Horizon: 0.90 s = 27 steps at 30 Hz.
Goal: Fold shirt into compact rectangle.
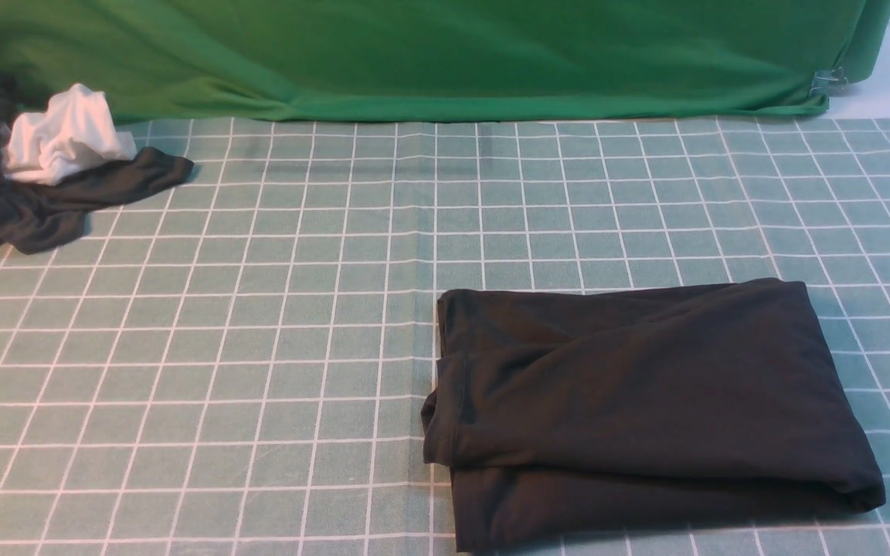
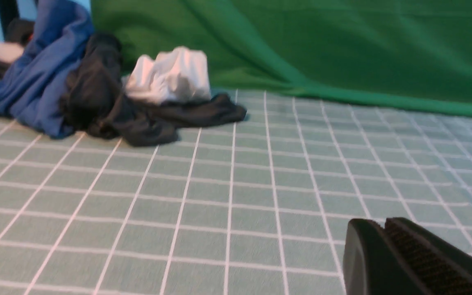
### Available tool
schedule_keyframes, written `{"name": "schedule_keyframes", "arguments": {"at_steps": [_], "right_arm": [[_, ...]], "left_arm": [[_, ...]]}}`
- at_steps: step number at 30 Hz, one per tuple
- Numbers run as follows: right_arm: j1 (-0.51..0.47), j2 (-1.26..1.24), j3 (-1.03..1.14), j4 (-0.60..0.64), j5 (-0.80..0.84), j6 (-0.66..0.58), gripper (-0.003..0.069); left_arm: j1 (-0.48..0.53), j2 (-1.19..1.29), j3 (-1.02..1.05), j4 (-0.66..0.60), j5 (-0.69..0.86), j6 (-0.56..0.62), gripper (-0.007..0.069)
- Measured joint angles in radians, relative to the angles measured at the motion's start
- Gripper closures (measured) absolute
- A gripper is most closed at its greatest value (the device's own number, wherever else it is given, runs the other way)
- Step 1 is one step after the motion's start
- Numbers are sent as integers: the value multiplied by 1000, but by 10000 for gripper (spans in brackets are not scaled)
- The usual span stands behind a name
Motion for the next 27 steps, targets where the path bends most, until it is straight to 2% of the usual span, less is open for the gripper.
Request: {"name": "schedule_keyframes", "arguments": {"at_steps": [27], "right_arm": [[0, 0, 0, 0, 0, 0, 420]], "left_arm": [[-16, 0, 0, 0, 16, 26, 612]]}}
